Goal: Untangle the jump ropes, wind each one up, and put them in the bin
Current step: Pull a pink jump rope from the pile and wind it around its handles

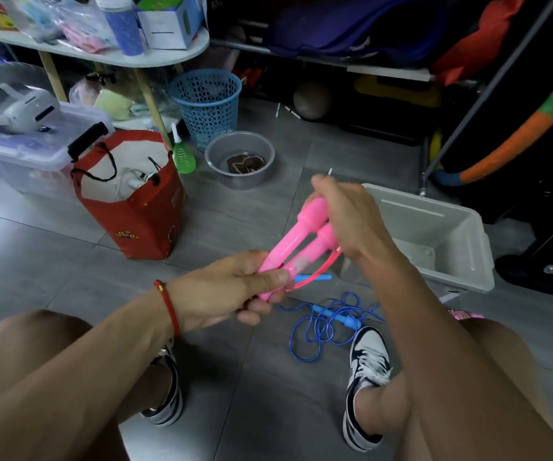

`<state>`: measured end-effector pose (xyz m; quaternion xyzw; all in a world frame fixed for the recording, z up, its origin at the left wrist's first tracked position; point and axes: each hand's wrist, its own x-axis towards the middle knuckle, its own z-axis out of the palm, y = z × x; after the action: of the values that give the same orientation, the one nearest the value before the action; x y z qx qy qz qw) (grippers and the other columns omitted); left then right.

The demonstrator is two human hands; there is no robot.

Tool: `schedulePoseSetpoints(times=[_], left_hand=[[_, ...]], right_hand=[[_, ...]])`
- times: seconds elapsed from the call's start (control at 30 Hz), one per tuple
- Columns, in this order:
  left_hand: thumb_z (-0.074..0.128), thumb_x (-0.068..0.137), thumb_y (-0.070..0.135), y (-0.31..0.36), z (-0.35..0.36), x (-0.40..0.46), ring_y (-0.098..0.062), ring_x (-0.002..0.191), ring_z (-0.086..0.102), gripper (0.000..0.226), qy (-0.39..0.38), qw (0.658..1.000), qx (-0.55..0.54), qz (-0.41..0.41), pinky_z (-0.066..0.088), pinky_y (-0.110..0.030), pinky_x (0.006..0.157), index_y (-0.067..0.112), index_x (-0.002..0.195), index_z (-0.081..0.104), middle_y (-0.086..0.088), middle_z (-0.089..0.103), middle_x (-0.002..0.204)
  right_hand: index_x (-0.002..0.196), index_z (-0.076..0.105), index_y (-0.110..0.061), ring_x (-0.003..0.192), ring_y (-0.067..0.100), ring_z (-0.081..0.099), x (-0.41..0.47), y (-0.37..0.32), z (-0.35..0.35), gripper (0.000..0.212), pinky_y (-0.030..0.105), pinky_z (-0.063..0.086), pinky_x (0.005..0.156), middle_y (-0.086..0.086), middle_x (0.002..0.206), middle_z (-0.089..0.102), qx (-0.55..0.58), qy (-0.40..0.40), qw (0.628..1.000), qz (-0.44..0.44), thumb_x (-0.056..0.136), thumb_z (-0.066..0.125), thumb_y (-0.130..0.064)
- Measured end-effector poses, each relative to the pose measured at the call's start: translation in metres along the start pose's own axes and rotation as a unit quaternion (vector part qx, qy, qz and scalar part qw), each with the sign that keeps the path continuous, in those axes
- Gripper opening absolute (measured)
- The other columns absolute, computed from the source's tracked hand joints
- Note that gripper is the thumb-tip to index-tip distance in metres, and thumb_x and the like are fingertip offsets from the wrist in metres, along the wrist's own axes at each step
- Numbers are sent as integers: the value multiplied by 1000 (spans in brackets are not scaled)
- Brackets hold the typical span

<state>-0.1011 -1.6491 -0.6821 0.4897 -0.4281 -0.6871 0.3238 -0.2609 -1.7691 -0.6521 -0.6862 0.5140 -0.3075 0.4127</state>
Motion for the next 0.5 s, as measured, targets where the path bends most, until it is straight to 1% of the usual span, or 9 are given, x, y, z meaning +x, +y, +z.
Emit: schedulePoseSetpoints(times=[0.07, 0.1, 0.13, 0.17, 0.23, 0.3, 0.33, 0.43, 0.5], left_hand=[[51, 102, 18, 4, -3, -2, -9, 55, 29, 15, -10, 997, -80, 6, 26, -18, 44, 3, 106, 53, -2, 46, 73], [50, 101, 17, 5, -5, -2, -9, 55, 29, 15, -10, 992, -124, 14, 27, -18, 44, 3, 104, 53, -2, 46, 73], [50, 101, 17, 7, -8, -2, -9, 55, 29, 14, -4, 986, -164, 24, 27, -18, 44, 3, 103, 54, -3, 45, 73], [49, 101, 17, 9, -11, -1, -8, 55, 30, 15, 4, 980, -198, 37, 27, -19, 44, 3, 103, 55, -3, 45, 74], [48, 100, 18, 11, -17, 0, -7, 54, 31, 16, 16, 965, -252, 66, 27, -18, 45, 3, 103, 55, -3, 45, 75], [48, 99, 18, 13, -19, 3, -6, 54, 32, 16, 19, 948, -302, 93, 28, -17, 45, 4, 102, 53, -2, 46, 76], [48, 99, 18, 14, -18, 4, -6, 54, 33, 15, 25, 942, -318, 104, 29, -17, 44, 4, 102, 53, -3, 46, 77], [46, 101, 17, 15, -15, 10, -6, 52, 34, 15, 99, 931, -326, 129, 29, -17, 44, 4, 101, 53, -6, 49, 81], [45, 103, 15, 16, -14, 13, -7, 51, 36, 17, 158, 922, -323, 143, 29, -18, 45, 1, 99, 55, -14, 54, 89]], right_hand=[[74, 70, -15, 63, 20, 61, 6, 1, -4, 51, 27, 47, 60, 4, 72, 72, 115, -38, 991, 58, 90, 42, -55], [77, 69, -16, 64, 24, 59, 7, 2, -5, 50, 30, 47, 62, 10, 74, 69, 154, -45, 984, 78, 93, 41, -53], [79, 68, -15, 62, 25, 57, 6, 4, -6, 47, 33, 47, 63, 12, 74, 66, 165, -51, 981, 89, 98, 39, -47], [80, 67, -14, 60, 24, 55, 6, 6, -4, 44, 33, 46, 62, 12, 72, 64, 146, -56, 984, 87, 102, 38, -38], [82, 68, -15, 56, 20, 53, 3, 10, 2, 38, 30, 44, 59, 8, 67, 61, 59, -59, 995, 47, 104, 38, -26], [81, 65, -20, 55, 15, 52, -1, 11, 12, 37, 30, 43, 59, 4, 66, 60, -7, -73, 997, 13, 105, 38, -24], [81, 64, -21, 55, 13, 53, -3, 11, 17, 36, 29, 44, 59, 3, 65, 60, -12, -86, 996, 14, 105, 38, -23], [82, 65, -18, 55, 13, 59, -10, 10, 26, 36, 31, 48, 62, 4, 63, 62, -34, -132, 990, 30, 104, 37, -21], [83, 67, -15, 61, 20, 66, -15, 7, 29, 36, 34, 51, 67, 9, 64, 67, -50, -162, 985, 32, 102, 37, -20]])
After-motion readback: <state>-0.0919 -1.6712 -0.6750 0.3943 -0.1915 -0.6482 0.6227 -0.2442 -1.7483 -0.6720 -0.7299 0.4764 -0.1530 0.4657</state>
